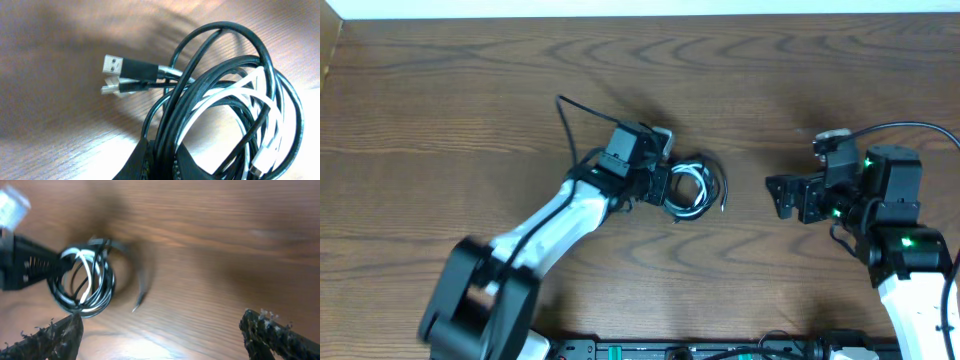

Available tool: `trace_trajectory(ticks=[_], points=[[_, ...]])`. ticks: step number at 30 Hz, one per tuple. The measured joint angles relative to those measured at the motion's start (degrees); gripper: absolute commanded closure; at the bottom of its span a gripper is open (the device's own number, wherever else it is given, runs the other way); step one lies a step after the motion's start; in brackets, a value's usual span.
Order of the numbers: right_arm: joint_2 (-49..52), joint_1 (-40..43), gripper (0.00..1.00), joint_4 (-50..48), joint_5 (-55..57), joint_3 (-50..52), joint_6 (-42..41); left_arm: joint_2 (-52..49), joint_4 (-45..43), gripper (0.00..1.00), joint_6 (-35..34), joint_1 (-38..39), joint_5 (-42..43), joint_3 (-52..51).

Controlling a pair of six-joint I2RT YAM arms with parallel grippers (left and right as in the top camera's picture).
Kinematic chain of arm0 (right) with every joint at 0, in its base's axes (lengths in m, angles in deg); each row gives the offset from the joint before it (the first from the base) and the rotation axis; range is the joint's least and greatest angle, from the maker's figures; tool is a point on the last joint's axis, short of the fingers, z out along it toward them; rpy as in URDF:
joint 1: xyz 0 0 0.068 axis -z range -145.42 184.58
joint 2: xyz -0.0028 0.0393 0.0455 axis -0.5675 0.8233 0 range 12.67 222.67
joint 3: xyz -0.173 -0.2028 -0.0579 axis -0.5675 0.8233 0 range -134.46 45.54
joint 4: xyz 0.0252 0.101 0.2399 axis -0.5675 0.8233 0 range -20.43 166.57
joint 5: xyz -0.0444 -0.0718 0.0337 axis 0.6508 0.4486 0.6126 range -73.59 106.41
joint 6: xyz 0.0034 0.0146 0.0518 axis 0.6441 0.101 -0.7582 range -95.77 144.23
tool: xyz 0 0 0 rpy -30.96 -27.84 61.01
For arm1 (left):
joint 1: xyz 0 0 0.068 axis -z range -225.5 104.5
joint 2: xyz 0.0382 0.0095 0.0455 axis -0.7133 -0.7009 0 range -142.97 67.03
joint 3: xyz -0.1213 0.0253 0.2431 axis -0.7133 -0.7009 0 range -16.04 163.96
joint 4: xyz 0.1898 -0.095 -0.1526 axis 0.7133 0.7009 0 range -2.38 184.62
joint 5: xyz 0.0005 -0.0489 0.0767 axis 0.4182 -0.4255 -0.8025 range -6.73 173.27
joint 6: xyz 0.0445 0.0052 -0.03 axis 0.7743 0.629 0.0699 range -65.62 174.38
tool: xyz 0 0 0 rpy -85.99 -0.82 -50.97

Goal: Untangle cables

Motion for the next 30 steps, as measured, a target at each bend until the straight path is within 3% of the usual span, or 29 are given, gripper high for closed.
trace_trajectory(ticks=[4, 14, 16, 17, 19, 20, 25, 30], points=[[4.66, -1.05, 0.15, -0.74, -9.9, -0.02, 1.36, 9.97, -0.28, 0.92, -2.89, 0.0, 2.36, 0.0], [10.97, -11.06, 0.28, -14.16, -13.16, -0.04, -0.81, 10.62, 0.81, 0.93, -7.23, 0.0, 4.22, 0.0], [13.68, -12.26, 0.45, -14.93, -11.02, -0.04, -2.45, 10.62, 0.81, 0.93, -7.26, 0.0, 5.7, 0.0], [14.71, -12.76, 0.57, -16.22, -10.73, -0.04, -2.97, 10.62, 0.81, 0.92, -7.26, 0.0, 5.9, 0.0], [16.55, -13.53, 0.93, -18.16, -10.4, -0.07, -4.22, 10.62, 0.81, 0.92, -7.26, 0.0, 6.29, 0.0], [17.51, -13.79, 0.99, -19.06, -10.45, -0.07, -5.09, 10.62, 0.79, 0.93, -7.26, 0.0, 6.51, 0.0], [18.25, -14.25, 0.99, -19.26, -1.36, -0.09, -8.52, 10.62, 4.24, 0.92, -7.26, 0.81, 1.62, 0.24], [18.25, -13.22, 0.99, -15.61, 12.68, -0.13, -14.1, 10.62, 13.22, 0.92, -7.23, 1.2, -15.21, 0.39]])
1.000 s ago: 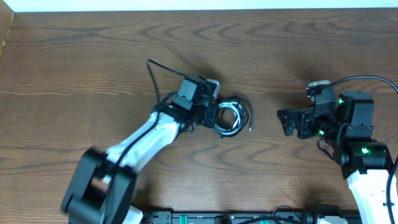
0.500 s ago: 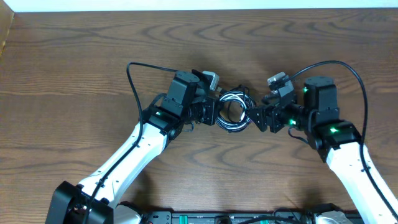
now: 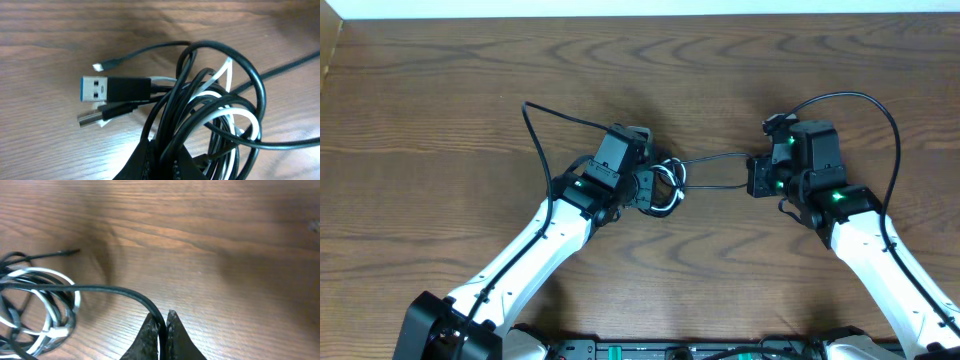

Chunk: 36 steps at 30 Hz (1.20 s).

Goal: Untangle cables

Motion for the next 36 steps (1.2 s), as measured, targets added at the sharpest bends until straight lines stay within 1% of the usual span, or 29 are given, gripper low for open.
trace_trajectory(ticks=[1, 2, 3, 4, 5, 6, 7, 8, 9, 10, 13, 16, 17, 18, 19, 20, 22, 24, 25, 26, 27, 28, 30, 31, 32, 33, 34, 35, 36], points=[[0.0, 0.0, 0.99, 0.59, 0.72, 0.0, -0.59, 0.0, 0.0, 0.92, 0.0, 0.04, -0.04, 0.0], [0.0, 0.02, 0.9, 1.38, 2.23, 0.0, -1.49, 0.0, -0.13, 0.92, 0.02, 0.13, 1.33, 0.02], [0.0, 0.17, 0.78, 1.7, 3.74, 0.0, -1.97, 0.0, -1.07, 0.92, 0.31, 0.07, 5.25, 0.02], [0.0, 0.31, 0.62, 1.77, 3.98, 0.0, -2.49, 0.0, -1.95, 0.92, 0.57, 0.07, 6.88, 0.0], [0.0, 0.68, 0.29, 1.46, 4.26, 0.0, -2.86, -0.02, -4.98, 0.92, 1.09, -0.24, 10.84, -0.37], [0.0, 1.25, 0.18, 0.83, 3.39, 0.0, -2.6, -0.11, -9.81, 0.92, 1.73, -0.7, 16.55, -0.44], [-0.02, 1.9, 0.12, -1.03, -2.23, 0.0, -1.68, -0.09, -14.97, 0.92, 1.7, -1.03, 22.16, -0.46], [0.04, 2.01, 0.11, -2.27, -6.69, -0.02, -0.5, -0.09, -17.86, 0.92, 1.68, -1.03, 25.46, -0.42], [0.02, 2.01, 0.1, -3.82, -13.09, -0.04, 1.07, -0.09, -19.15, 0.92, 0.96, -0.98, 26.88, -0.42], [0.02, 2.01, 0.1, -4.26, -16.85, -0.04, 1.9, -0.09, -19.8, 0.92, -0.02, -1.03, 27.06, -0.42], [0.04, 2.12, 0.11, -4.15, -21.05, -0.04, 3.04, -0.09, -20.7, 0.92, -2.84, -1.4, 27.54, -0.42], [0.04, 1.86, 0.2, -3.74, -23.1, -0.04, 3.56, -0.09, -24.35, 0.92, -4.79, -1.55, 31.39, -0.42], [0.04, 1.11, 0.28, -3.67, -23.37, -0.04, 3.58, -0.09, -25.05, 0.92, -5.14, -1.55, 32.48, -0.42], [0.04, 0.0, 0.47, -3.58, -23.76, -0.04, 3.98, -0.09, -28.39, 0.92, -5.77, -1.6, 36.52, -0.5], [0.04, -0.59, 0.81, -3.61, -23.74, -0.04, 3.72, 0.0, -32.02, 0.92, -6.23, -1.64, 40.96, -0.57], [0.04, -0.79, 0.99, -3.5, -23.28, -0.04, 3.87, 0.0, -34.69, 0.92, -7.23, -1.68, 43.89, -0.66], [0.0, -1.29, 0.99, -3.8, -20.39, -0.07, 3.87, 0.0, -37.66, 0.92, -8.72, -1.6, 48.81, -0.63], [-0.07, -1.73, 0.99, -3.58, -15.1, -0.07, 3.28, -0.11, -32.37, 0.92, -8.44, -1.75, 48.57, -0.26], [-0.09, -1.68, 0.99, -3.06, -13.03, -0.07, 3.26, -0.09, -25.33, 0.92, -6.73, -2.21, 44.37, 0.2], [-0.59, -1.64, 0.99, -2.91, -13.66, -0.02, 3.32, 0.04, -16.26, 0.92, -5.18, -2.38, 34.88, 0.96], [-1.25, -1.64, 0.98, -3.26, -14.82, 0.0, 3.32, 0.04, -9.94, 0.92, -4.24, -2.21, 24.06, 1.29], [-3.13, -1.38, 0.96, -3.56, -18.84, 0.0, 3.93, 0.04, -5.68, 0.92, -4.02, -1.95, 14.25, 1.18], [-7.5, -1.31, 0.85, -3.58, -28.02, 0.0, 4.76, 0.17, -5.49, 0.92, -4.07, -1.62, 5.81, 1.18], [-10.27, -0.9, 0.89, -3.56, -33.55, -0.02, 5.11, 0.42, -5.53, 0.92, -4.46, -1.9, -0.33, 1.18], [-11.37, -0.66, 0.95, -2.82, -36.59, -0.22, 5.29, 0.37, -5.62, 0.92, -4.92, -2.62, -3.69, 1.05], [-12.35, -0.55, 0.99, -0.79, -39.54, -0.52, 5.79, 0.35, -6.43, 0.92, -5.44, -3.3, -5.86, 0.83], [-12.52, -0.5, 0.91, 0.37, -40.46, -0.63, 5.57, 0.33, -7.72, 0.92, -5.99, -3.58, -8.0, 0.83], [-12.41, -0.11, 0.73, 2.69, -37.75, -0.68, 5.68, 0.33, -8.28, 0.92, -6.34, -3.56, -9.55, 0.83], [-12.37, 0.35, 0.66, 3.85, -33.35, -0.7, 5.51, 0.33, -8.11, 0.92, -6.67, -3.58, -10.51, 0.83]])
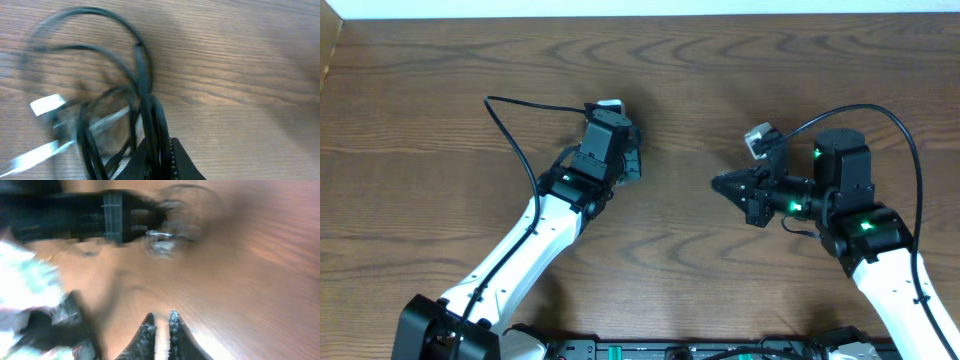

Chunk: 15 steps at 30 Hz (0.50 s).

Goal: Untangle cables

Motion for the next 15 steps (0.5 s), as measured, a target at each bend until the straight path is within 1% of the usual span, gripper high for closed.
trace_trajectory(ticks=[1, 2, 3, 4, 5, 6, 7, 9, 10, 11, 12, 13, 14, 15], points=[[-0.02, 0.5, 0.46, 2.03, 9.99, -0.04, -1.9, 0.09, -0.13, 0.92, 0.35, -0.13, 0.76, 0.0], [0.11, 1.4, 0.38, 2.49, 21.84, -0.02, -4.55, 1.05, -0.7, 0.92, 2.49, -0.17, 5.92, -0.02], [0.09, 1.55, 0.37, 1.97, 24.44, -0.02, -5.05, 2.08, -2.12, 0.93, 4.26, -0.31, 13.03, -0.22], [0.09, 1.66, 0.37, 0.92, 25.73, -0.02, -4.98, 3.52, -6.47, 0.92, 5.88, -0.48, 23.41, -0.83], [0.09, 1.64, 0.37, 0.59, 26.6, -0.02, -4.83, 5.22, -9.86, 0.92, 6.99, -0.31, 32.0, -0.85], [0.09, 1.66, 0.39, 0.72, 27.91, -0.02, -4.85, 9.55, -10.38, 0.92, 8.5, 0.46, 40.04, -0.63], [0.09, 1.66, 0.39, 0.66, 28.2, -0.02, -4.85, 11.37, -5.18, 0.92, 8.81, 0.92, 34.1, 0.24], [0.09, 1.64, 0.38, 1.18, 29.88, -0.02, -4.87, 10.86, 3.26, 0.92, 5.03, 1.25, 16.79, 0.66], [0.09, 1.66, 0.38, 1.42, 30.88, -0.02, -4.87, 9.57, 5.31, 0.93, 3.39, 0.96, 11.72, 0.46], [0.09, 1.66, 0.37, 1.57, 31.56, -0.02, -4.87, 8.79, 5.77, 0.92, 2.6, 0.74, 9.92, 0.31], [0.09, 1.66, 0.37, 1.66, 31.91, -0.02, -4.85, 7.06, 3.82, 0.93, 4.96, 0.02, 14.34, -0.35], [0.09, 1.66, 0.37, 1.64, 32.68, -0.02, -4.87, 6.21, -2.03, 0.92, 9.92, -0.15, 27.26, -1.07], [0.09, 1.66, 0.37, 1.68, 32.85, -0.02, -4.87, 6.49, -6.16, 0.92, 10.38, 0.02, 31.85, -1.31], [0.09, 1.66, 0.37, 1.64, 32.96, -0.02, -4.85, 6.73, -10.14, 0.93, 6.64, 0.7, 29.81, -0.94]])
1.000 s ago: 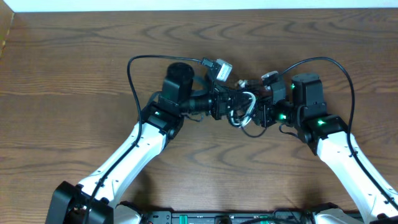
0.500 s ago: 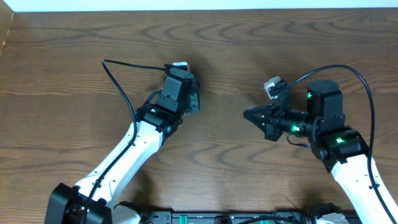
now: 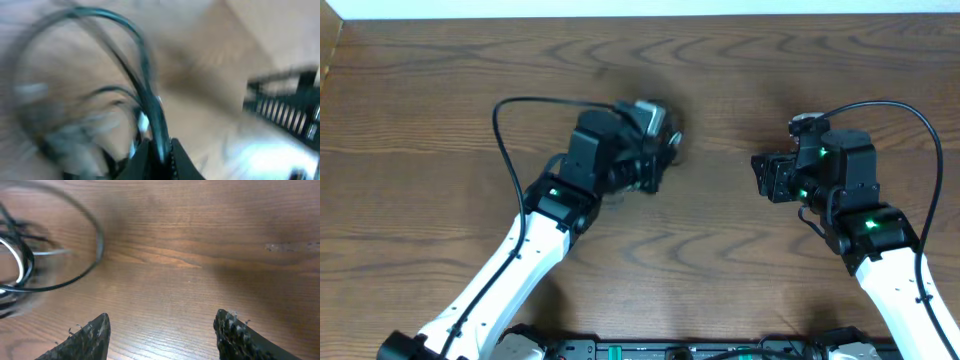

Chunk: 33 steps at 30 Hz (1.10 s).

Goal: Untangle cables

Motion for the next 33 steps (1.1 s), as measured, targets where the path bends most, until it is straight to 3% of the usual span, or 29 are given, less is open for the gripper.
trace_trajectory(ticks=[3, 4, 5, 6, 8, 9, 12, 15, 18, 19, 20, 22, 23, 26, 29, 33], points=[[0.0, 0.0, 0.37, 0.07, 0.2, 0.0, 0.0, 0.37, 3.28, 0.92, -8.98, 1.01, -15.02, 0.28], [0.0, 0.0, 0.37, 0.04, 0.28, 0.0, -0.02, 0.37, 3.23, 0.93, -5.9, 1.42, -13.38, 0.28], [0.0, 0.0, 0.37, -0.02, 0.31, 0.0, -0.02, 0.39, 4.02, 0.93, 2.36, 2.12, -6.62, 0.28], [0.0, 0.0, 0.37, 0.0, 0.31, 0.0, -0.02, 0.37, 4.09, 0.93, 3.48, 2.51, -6.38, 0.28], [0.0, 0.0, 0.3, -0.13, 0.31, 0.0, -0.02, 0.37, 7.45, 0.93, -6.67, 2.56, -18.99, 0.33], [0.0, 0.0, 0.28, -0.33, -0.85, 0.0, 0.11, 0.33, 6.6, 0.93, -8.94, 2.21, -19.82, 0.11], [0.0, 0.0, 0.23, -0.04, -8.48, 0.0, 2.47, 0.02, -6.19, 0.93, -4.31, 2.49, -1.75, -0.07], [0.0, 0.0, 0.23, 2.4, -15.37, 0.0, 4.31, 0.02, -6.12, 0.93, -7.39, 2.69, -1.38, 0.0], [0.02, 0.0, 0.23, 3.43, -16.96, 0.0, 4.92, 0.02, -7.72, 0.91, -18.49, 2.69, -2.75, 0.0], [0.35, 0.0, 0.23, 3.43, -16.9, 0.0, 5.11, 0.02, -8.83, 0.37, -25.14, 2.69, -3.5, 0.0], [0.96, 0.0, 0.23, 3.39, -16.65, 0.0, 5.25, 0.0, -8.85, 0.13, -28.96, 2.69, -4.13, 0.0], [1.84, 0.0, 0.23, 3.37, -15.89, 0.0, 5.44, -0.22, -5.31, 0.11, -29.53, 2.69, -5.55, 0.42], [2.19, 0.0, 0.23, 3.39, -15.63, 0.0, 5.46, -0.9, 2.84, 0.11, -25.66, 2.73, -8.79, 0.87], [2.54, 0.0, 0.22, 3.34, -14.67, 0.0, 5.62, -5.18, 16.44, 0.1, -16.59, 2.43, -20.44, 1.05], [2.58, 0.0, 0.22, 3.19, -14.08, 0.0, 5.64, -6.91, 19.06, 0.1, -9.33, 1.49, -26.99, 0.98], [2.58, 0.0, 0.22, 3.19, -13.66, 0.0, 5.64, -6.88, 20.55, 0.1, -5.6, 0.28, -30.62, 0.98]])
